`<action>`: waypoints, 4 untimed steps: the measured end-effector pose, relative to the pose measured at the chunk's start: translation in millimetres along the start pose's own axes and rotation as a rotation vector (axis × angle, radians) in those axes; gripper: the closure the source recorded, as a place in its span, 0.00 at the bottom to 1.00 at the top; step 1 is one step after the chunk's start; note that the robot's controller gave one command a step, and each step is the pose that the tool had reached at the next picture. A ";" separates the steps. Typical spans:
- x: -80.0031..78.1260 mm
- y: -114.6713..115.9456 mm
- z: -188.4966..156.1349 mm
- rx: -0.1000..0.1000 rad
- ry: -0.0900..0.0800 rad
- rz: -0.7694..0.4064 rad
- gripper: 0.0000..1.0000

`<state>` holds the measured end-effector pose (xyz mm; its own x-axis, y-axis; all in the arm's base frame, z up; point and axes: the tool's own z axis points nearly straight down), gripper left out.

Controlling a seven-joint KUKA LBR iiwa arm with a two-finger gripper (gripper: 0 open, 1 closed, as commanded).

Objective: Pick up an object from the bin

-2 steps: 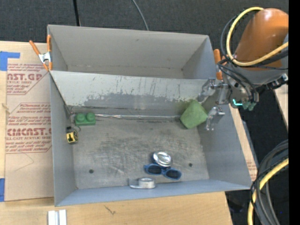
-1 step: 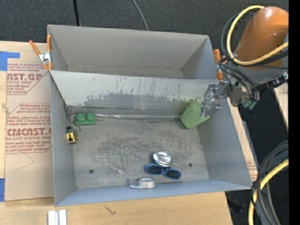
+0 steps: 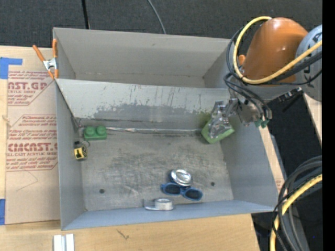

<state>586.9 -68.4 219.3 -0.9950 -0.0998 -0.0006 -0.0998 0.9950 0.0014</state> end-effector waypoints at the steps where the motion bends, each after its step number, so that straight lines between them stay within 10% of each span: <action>1: 14.1 13.7 90.2 0.000 0.006 0.183 1.00; 2: 12.4 12.7 86.6 0.001 -0.001 0.182 0.00; 3: 48.9 76.8 138.4 0.000 -0.017 -0.070 0.00; 4: 53.2 76.1 138.8 -0.001 0.001 -0.070 1.00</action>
Offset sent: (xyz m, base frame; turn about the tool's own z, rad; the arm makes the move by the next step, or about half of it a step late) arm -0.0139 0.0106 -0.0861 0.1834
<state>526.4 2.2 80.6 -0.9857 -0.1687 0.0007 -0.1687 0.9857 0.0028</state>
